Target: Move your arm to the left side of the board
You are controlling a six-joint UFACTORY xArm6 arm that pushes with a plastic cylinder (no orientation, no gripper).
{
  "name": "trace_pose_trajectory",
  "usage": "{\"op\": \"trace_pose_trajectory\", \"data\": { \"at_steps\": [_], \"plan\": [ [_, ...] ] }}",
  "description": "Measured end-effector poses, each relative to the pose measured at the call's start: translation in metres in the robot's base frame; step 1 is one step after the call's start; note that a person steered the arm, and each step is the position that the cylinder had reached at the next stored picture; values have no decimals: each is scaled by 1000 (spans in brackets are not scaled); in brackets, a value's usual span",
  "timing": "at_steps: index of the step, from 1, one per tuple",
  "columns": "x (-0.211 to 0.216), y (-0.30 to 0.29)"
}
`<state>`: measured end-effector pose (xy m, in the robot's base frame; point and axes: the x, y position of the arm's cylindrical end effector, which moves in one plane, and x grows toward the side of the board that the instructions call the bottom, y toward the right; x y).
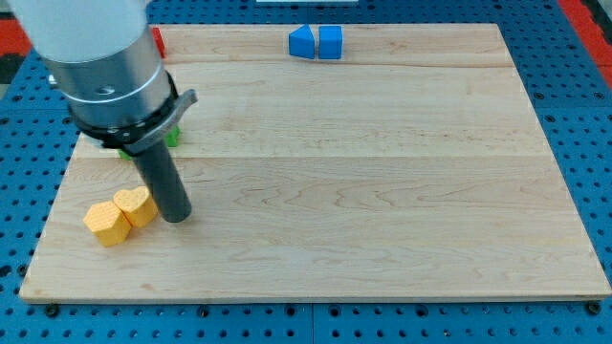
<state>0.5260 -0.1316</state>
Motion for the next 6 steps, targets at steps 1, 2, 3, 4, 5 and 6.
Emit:
{"op": "trace_pose_trajectory", "data": {
  "at_steps": [1, 2, 3, 4, 5, 6],
  "plan": [
    [32, 12],
    [68, -31],
    [64, -126],
    [51, -170],
    [52, -171],
    [39, -172]
  ]
}}
